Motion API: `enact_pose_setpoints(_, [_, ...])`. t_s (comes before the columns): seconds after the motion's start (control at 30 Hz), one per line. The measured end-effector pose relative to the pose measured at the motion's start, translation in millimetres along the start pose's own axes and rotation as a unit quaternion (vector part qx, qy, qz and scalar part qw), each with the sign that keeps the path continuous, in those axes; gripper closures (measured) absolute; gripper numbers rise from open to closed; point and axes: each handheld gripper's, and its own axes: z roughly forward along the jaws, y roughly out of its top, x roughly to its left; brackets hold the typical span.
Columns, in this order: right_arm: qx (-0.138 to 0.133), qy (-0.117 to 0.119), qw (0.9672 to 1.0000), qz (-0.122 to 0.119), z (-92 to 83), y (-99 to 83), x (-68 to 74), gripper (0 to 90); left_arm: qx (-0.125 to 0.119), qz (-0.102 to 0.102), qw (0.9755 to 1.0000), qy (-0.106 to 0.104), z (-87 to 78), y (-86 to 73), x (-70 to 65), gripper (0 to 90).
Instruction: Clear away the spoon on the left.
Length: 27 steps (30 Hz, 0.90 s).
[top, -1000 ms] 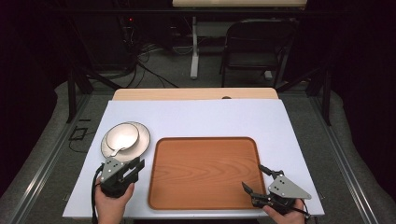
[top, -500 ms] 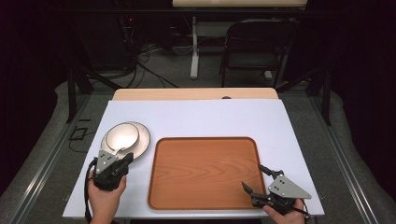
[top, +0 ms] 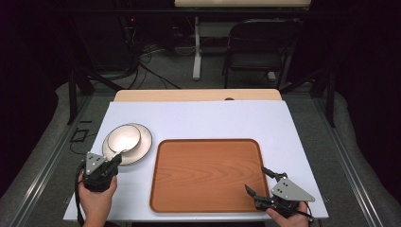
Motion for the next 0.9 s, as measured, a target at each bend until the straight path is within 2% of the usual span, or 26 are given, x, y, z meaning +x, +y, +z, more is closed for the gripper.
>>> enact_pose_setpoints(0.23, [0.001,0.002,1.0000,0.000,0.2,-0.1,0.4,21.1,-0.003,-0.007,0.9997,0.022,3.0,-1.2,16.5,90.0])
enact_pose_setpoints(0.37, [0.002,0.003,1.0000,0.000,0.5,-0.2,0.5,21.1,-0.010,-0.027,0.9991,0.032,7.3,1.6,31.5,90.0])
enact_pose_setpoints(0.57, [0.004,0.005,1.0000,-0.002,0.9,-0.3,0.8,21.1,-0.019,-0.041,0.9979,0.046,17.2,5.5,44.8,90.0])
enact_pose_setpoints(0.63, [0.005,0.005,1.0000,-0.001,1.1,-0.4,0.8,21.1,-0.024,-0.059,0.9969,0.047,23.3,7.2,52.1,90.0])
enact_pose_setpoints(0.77, [0.005,0.006,1.0000,-0.001,1.2,-0.5,0.8,21.1,-0.028,-0.083,0.9952,0.044,31.6,9.3,60.1,90.0])
enact_pose_setpoints(0.9, [0.005,0.006,1.0000,-0.002,1.4,-0.5,0.7,21.1,-0.031,-0.090,0.9940,0.053,39.1,11.9,65.1,90.0])
